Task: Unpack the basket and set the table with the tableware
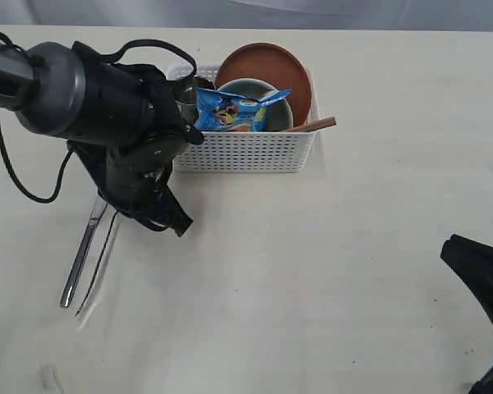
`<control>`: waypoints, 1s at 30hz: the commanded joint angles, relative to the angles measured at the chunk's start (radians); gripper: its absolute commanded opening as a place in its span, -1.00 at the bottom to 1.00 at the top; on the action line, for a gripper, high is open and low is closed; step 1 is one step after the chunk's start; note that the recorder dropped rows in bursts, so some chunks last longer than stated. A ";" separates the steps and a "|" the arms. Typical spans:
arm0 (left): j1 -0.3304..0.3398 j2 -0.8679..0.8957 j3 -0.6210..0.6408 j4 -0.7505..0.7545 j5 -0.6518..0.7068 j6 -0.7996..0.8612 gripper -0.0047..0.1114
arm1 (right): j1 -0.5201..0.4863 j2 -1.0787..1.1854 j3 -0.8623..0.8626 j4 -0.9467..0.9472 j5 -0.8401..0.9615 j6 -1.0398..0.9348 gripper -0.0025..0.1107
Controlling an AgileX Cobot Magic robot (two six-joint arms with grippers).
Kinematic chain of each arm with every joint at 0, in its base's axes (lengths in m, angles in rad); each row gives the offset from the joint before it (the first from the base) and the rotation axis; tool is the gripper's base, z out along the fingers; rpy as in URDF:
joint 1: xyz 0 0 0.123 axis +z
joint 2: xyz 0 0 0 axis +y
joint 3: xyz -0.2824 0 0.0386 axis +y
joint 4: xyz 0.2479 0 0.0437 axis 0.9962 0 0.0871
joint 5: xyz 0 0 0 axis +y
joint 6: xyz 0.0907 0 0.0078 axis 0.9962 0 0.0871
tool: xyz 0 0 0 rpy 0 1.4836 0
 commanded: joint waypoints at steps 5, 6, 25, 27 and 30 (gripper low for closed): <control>-0.004 0.045 -0.005 -0.013 -0.010 -0.011 -0.80 | 0.004 -0.005 0.003 -0.004 -0.001 -0.002 -0.95; -0.004 0.045 -0.005 -0.015 -0.013 -0.011 -0.74 | 0.004 -0.005 0.003 -0.004 -0.001 -0.002 -0.95; -0.002 -0.045 -0.005 -0.149 -0.024 -0.011 0.06 | 0.004 -0.005 0.003 -0.004 -0.001 -0.002 -0.95; 0.010 -0.075 -0.003 -0.210 -0.022 -0.005 0.06 | 0.004 -0.005 0.003 -0.004 -0.001 -0.002 -0.95; 0.037 -0.103 0.004 -0.259 -0.037 0.016 0.06 | 0.004 -0.005 0.003 -0.004 -0.001 -0.002 -0.95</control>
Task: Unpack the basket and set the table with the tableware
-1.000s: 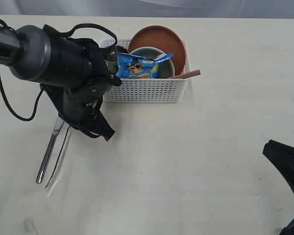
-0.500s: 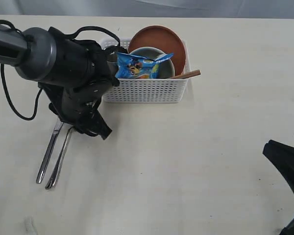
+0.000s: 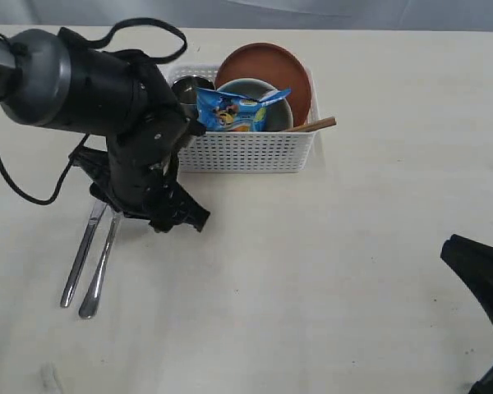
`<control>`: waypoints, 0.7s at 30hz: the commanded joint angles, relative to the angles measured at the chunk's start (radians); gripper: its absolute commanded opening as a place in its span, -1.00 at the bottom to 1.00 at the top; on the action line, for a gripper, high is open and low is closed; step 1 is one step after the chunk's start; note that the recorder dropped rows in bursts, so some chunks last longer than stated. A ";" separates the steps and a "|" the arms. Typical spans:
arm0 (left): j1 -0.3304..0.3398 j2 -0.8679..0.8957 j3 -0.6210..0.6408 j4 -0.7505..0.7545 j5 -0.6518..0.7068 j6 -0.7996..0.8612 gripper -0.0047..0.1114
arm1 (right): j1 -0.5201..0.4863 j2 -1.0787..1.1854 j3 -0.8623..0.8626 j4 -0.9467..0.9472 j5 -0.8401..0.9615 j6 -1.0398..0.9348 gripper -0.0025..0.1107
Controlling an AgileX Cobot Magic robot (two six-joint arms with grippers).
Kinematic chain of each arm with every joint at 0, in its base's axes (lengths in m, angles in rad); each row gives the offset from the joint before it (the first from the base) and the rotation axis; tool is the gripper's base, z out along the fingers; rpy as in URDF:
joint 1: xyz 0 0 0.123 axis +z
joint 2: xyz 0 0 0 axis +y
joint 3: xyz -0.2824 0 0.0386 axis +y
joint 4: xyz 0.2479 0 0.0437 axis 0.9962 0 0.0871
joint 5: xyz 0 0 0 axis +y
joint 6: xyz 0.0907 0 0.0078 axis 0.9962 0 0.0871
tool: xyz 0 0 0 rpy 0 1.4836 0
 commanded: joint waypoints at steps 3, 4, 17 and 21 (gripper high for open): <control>0.084 -0.051 0.016 -0.091 -0.030 0.028 0.06 | 0.004 -0.005 0.003 -0.004 -0.001 -0.002 -0.95; 0.109 -0.051 0.016 -0.114 -0.033 0.047 0.06 | 0.004 -0.005 0.003 -0.004 -0.001 -0.002 -0.95; 0.276 -0.051 0.140 -0.534 -0.132 0.341 0.06 | 0.004 -0.005 0.003 -0.004 -0.001 -0.002 -0.95; 0.276 -0.051 0.195 -0.534 -0.199 0.341 0.01 | 0.004 -0.005 0.003 -0.004 -0.001 -0.002 -0.95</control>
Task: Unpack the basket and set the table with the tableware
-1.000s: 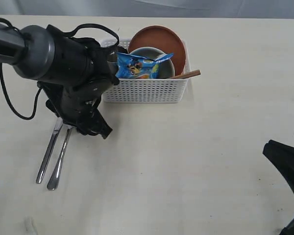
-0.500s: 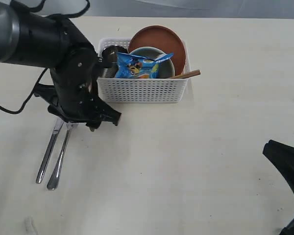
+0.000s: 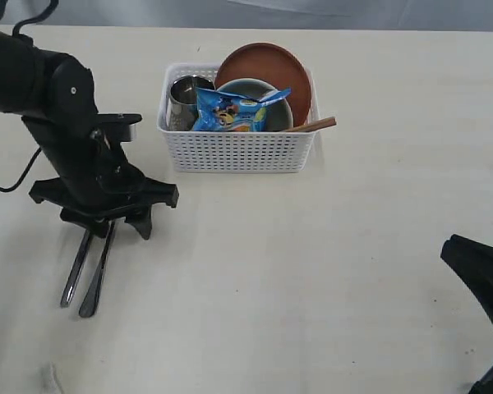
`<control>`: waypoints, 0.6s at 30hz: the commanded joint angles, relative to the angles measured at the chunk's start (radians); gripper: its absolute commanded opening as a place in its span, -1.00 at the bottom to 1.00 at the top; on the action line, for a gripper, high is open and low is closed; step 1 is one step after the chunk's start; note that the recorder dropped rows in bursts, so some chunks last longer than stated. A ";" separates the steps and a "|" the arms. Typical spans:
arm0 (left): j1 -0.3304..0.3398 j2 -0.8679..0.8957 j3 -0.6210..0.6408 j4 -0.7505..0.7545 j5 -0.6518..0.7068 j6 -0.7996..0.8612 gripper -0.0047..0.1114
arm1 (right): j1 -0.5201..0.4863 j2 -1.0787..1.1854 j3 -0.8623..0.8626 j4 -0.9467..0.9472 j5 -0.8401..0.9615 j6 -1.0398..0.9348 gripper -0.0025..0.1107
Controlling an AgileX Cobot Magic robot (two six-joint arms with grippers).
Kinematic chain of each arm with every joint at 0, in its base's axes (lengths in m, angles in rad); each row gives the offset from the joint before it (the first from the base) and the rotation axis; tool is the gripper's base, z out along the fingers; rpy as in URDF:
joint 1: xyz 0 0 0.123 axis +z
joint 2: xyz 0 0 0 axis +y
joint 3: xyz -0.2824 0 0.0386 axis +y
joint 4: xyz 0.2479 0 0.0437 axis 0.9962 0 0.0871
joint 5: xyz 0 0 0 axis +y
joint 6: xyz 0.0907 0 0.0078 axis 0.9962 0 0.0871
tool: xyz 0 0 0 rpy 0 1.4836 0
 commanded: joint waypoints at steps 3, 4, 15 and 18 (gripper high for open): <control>0.002 -0.002 0.070 -0.016 -0.097 -0.001 -0.49 | 0.004 -0.005 0.003 -0.004 -0.001 -0.002 -0.95; 0.002 -0.002 0.072 -0.016 -0.098 -0.001 -0.65 | 0.004 -0.005 0.003 -0.004 -0.001 -0.002 -0.95; 0.004 0.000 0.072 0.058 -0.168 -0.087 -0.92 | 0.004 -0.005 0.003 -0.004 -0.001 -0.002 -0.95; 0.004 0.000 0.072 0.085 -0.154 -0.087 -0.92 | 0.004 -0.005 0.003 -0.004 -0.001 -0.002 -0.95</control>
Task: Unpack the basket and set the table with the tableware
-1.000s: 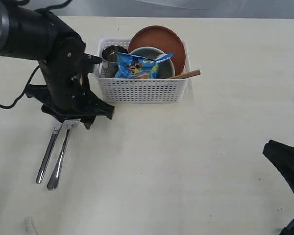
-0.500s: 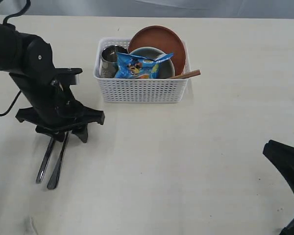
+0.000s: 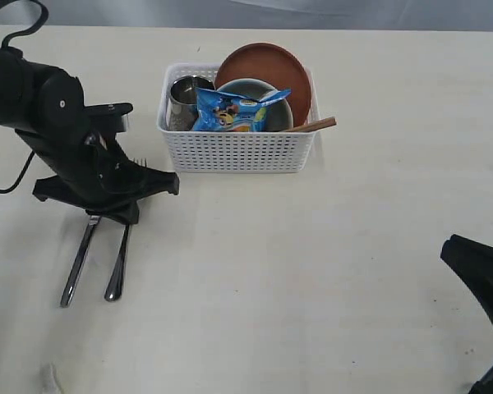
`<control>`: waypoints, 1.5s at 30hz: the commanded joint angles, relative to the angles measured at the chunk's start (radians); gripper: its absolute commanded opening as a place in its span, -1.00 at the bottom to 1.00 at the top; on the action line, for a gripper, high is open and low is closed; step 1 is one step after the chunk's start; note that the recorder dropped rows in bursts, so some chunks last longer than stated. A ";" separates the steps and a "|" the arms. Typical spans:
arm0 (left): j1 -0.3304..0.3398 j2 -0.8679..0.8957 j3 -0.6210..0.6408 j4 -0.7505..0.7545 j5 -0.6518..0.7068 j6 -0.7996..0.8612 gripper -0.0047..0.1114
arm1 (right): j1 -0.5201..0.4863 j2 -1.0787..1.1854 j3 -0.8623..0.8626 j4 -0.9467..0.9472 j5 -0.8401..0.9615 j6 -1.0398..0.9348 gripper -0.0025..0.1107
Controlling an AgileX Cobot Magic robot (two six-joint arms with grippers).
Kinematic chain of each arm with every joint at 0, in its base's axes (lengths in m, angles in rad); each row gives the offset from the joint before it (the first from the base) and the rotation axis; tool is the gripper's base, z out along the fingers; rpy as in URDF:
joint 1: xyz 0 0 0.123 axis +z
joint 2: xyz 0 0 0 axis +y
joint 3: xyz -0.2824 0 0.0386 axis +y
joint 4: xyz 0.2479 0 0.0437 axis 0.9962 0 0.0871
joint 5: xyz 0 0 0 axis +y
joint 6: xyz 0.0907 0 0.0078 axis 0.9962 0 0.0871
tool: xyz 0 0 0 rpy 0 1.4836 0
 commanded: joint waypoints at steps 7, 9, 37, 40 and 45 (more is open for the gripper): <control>0.002 0.022 0.014 0.050 0.062 -0.005 -0.92 | 0.004 -0.005 0.003 -0.004 -0.001 -0.002 -0.95; 0.002 0.022 0.014 0.050 0.071 -0.005 -0.91 | 0.004 -0.005 0.003 -0.004 -0.001 -0.002 -0.95; 0.004 -0.178 0.088 0.237 0.151 -0.158 -0.20 | 0.004 -0.005 0.003 -0.004 -0.001 -0.002 -0.95; 0.004 -0.162 0.137 0.189 0.091 -0.135 -0.20 | 0.004 -0.005 0.003 -0.004 -0.001 -0.002 -0.95; 0.004 -0.152 0.177 0.192 0.005 -0.141 -0.32 | 0.004 -0.005 0.003 -0.004 -0.001 -0.002 -0.95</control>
